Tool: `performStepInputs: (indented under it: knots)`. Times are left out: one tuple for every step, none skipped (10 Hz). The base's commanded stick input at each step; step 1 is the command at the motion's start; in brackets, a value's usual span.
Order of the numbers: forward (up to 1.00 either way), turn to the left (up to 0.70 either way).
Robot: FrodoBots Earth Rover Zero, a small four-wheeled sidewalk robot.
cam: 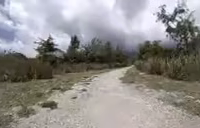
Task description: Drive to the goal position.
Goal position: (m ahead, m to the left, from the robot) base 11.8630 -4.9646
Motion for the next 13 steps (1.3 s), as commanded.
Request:
performStepInputs:
  knots:
    - [0.85,0.00]
    - [0.85,0.00]
    - [0.85,0.00]
    - [0.85,0.00]
    - [0.85,0.00]
    - [0.85,0.00]
    - [0.85,0.00]
    - [0.85,0.00]
    - [0.85,0.00]
    - [0.85,0.00]
    - [0.85,0.00]
    - [0.85,0.00]
    - [0.85,0.00]
